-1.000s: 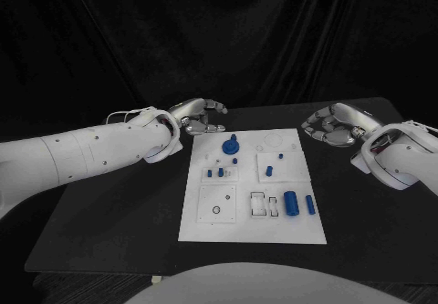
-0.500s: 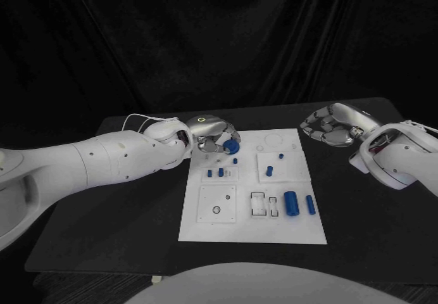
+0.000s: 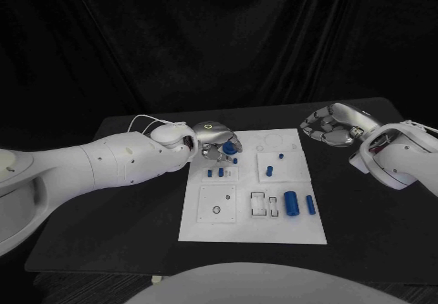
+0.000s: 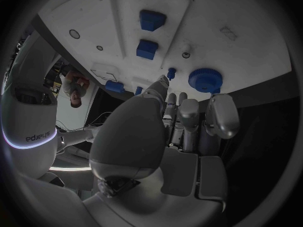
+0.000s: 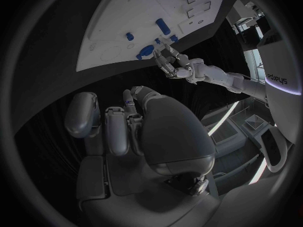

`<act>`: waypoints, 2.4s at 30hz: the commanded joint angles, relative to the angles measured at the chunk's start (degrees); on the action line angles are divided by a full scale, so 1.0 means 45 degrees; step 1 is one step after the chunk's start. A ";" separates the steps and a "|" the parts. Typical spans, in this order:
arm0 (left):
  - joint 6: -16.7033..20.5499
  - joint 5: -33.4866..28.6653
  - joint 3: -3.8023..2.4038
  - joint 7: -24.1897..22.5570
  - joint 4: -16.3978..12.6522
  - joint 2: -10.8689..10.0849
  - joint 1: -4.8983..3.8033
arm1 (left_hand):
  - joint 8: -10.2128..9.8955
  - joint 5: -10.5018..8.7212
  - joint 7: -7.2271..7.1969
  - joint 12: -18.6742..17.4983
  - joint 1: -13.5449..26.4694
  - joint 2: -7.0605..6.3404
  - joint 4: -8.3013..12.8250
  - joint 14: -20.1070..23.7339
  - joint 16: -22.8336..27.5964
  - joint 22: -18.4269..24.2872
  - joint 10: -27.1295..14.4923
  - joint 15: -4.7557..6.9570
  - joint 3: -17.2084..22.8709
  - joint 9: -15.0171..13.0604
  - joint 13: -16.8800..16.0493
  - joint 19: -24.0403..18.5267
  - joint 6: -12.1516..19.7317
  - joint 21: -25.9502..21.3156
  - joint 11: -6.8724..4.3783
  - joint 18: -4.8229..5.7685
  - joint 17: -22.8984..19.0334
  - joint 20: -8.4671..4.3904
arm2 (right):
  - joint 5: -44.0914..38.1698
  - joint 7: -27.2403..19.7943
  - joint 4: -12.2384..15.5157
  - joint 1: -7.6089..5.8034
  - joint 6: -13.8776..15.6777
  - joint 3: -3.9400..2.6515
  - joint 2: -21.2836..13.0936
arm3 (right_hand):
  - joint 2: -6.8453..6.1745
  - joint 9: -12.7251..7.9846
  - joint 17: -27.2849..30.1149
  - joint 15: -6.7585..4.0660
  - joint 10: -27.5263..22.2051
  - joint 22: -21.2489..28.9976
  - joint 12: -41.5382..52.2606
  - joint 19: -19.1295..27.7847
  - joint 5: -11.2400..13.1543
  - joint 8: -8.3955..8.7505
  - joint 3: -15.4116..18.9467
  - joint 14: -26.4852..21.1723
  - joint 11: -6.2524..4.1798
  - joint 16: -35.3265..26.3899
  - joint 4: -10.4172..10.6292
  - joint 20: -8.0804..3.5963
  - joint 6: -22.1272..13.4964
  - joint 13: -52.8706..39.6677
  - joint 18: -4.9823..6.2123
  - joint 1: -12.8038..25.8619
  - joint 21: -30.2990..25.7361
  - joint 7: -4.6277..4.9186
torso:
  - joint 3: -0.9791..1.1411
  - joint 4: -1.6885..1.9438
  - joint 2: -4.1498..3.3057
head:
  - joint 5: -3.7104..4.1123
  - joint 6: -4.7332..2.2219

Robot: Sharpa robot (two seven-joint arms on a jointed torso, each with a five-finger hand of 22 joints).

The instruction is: Assemble the parts on the task board

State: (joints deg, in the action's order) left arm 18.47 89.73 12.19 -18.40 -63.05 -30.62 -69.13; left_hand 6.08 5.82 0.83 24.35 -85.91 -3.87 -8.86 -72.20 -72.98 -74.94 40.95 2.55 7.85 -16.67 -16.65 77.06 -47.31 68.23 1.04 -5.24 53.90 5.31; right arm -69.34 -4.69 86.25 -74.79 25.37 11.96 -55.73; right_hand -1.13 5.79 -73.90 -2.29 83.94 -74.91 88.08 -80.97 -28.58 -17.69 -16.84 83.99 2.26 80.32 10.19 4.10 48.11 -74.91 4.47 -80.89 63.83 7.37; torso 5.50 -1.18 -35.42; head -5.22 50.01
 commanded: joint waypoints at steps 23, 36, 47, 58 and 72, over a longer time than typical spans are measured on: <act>-0.0227 0.0341 -0.0014 -0.0004 0.0522 0.0618 0.0401 | -0.0213 0.1005 0.0010 -0.0091 -0.0526 0.0033 0.0177 -0.0181 -0.0226 -0.2057 0.1327 -0.0059 0.0909 0.0441 0.0118 0.0234 -0.0518 0.0344 0.0023 0.0182 0.0160 -0.0061 | -0.0018 0.0080 0.0028 0.0039 -0.0014 -0.0011 -0.0037 | 0.0034 0.0014 0.0022 0.0079 0.0596 -0.1640 -0.0082 0.0074 -0.0074 -0.0047 -0.0038 0.0560 0.0016 -0.0073 -0.0058 0.0011 0.0098 -0.2102 0.0213 0.0043 -0.0058 -0.0022 | 0.0000 0.0001 0.0005 | 0.0005 -0.0002; -0.0231 0.0341 -0.0014 0.0173 0.0824 0.0784 0.0473 | -0.0160 0.1206 0.0184 -0.0375 -0.0666 -0.0020 0.0232 -0.0057 -0.0108 -0.2023 0.1432 -0.0026 0.1351 0.0527 0.0262 0.0154 -0.0804 0.0261 -0.0025 0.0158 -0.0090 -0.0096 | -0.0018 0.0095 0.0044 0.0044 -0.0064 -0.0011 -0.0062 | 0.0034 0.0014 0.0022 0.0079 0.0596 -0.1640 -0.0082 0.0074 -0.0074 -0.0047 -0.0038 0.0560 0.0016 -0.0073 -0.0058 0.0011 0.0098 -0.2102 0.0213 0.0043 -0.0058 -0.0022 | 0.0000 0.0001 0.0004 | 0.0008 -0.0002; -0.0192 0.0341 -0.0015 0.0217 0.0941 0.0882 0.0509 | 0.0123 0.1055 0.0315 -0.0459 -0.0557 -0.0063 0.0203 0.0004 -0.0013 -0.2014 0.1969 0.0008 0.1660 0.0485 0.0328 0.0120 -0.1540 0.0254 -0.0067 0.0155 -0.0272 -0.0117 | -0.0018 0.0091 0.0050 0.0062 -0.0083 -0.0011 -0.0058 | 0.0034 0.0014 0.0022 0.0079 0.0596 -0.1640 -0.0082 0.0074 -0.0074 -0.0047 -0.0038 0.0560 0.0016 -0.0073 -0.0058 0.0011 0.0098 -0.2102 0.0213 0.0043 -0.0058 -0.0022 | 0.0000 0.0001 0.0005 | 0.0016 -0.0002; -0.0154 0.0341 -0.0015 0.0003 0.0994 0.0948 0.0543 | 0.0345 0.0960 0.0419 -0.0624 -0.0450 -0.0068 0.0267 -0.0108 0.0048 -0.2016 0.2931 0.0080 0.1856 0.0425 0.0430 0.0149 -0.2473 0.0271 -0.0176 0.0159 -0.0393 -0.0134 | -0.0018 0.0086 0.0054 0.0071 -0.0074 -0.0011 -0.0087 | 0.0032 0.0014 0.0036 0.0078 0.0586 -0.1631 -0.0090 0.0080 -0.0074 -0.0048 -0.0044 0.0559 0.0015 -0.0083 -0.0068 0.0010 0.0101 -0.2085 0.0218 0.0051 -0.0094 -0.0022 | 0.0000 0.0001 0.0004 | 0.0017 -0.0002; 0.1439 0.0341 -0.0018 -0.0354 0.0392 0.0267 0.0539 | 0.0182 0.0809 0.0624 -0.1256 -0.0574 -0.0043 0.0505 -0.0530 0.0126 -0.2113 0.3906 0.0063 0.2074 0.0493 0.0705 0.0486 -0.2760 0.0655 -0.0087 0.0228 -0.0456 -0.0272 | -0.0018 0.0095 0.0051 0.0077 -0.0099 -0.0011 -0.0113 | 0.0029 0.0011 0.0052 0.0078 0.0577 -0.1624 -0.0097 0.0084 -0.0075 -0.0041 -0.0047 0.0556 0.0016 -0.0094 -0.0074 0.0009 0.0089 -0.2069 0.0222 0.0057 -0.0118 -0.0020 | 0.0005 0.0004 0.0003 | -0.0070 -0.0002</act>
State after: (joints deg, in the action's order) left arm 20.89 91.01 12.17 -18.41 -60.63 -28.94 -66.75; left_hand 7.10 9.70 3.69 18.97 -88.13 -4.25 -6.54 -74.26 -72.55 -74.91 58.14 2.76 17.11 -14.58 -13.61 79.08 -60.20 70.90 0.60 -5.26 51.95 4.09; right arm -69.34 -4.73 86.36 -74.58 25.12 11.95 -56.09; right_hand -1.13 5.79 -73.71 -2.29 83.94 -74.93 87.86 -80.97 -28.58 -17.69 -17.00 83.99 2.26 80.11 10.03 4.10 48.11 -74.92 4.47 -80.89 63.57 7.37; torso 5.50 -1.18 -35.40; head -5.50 50.01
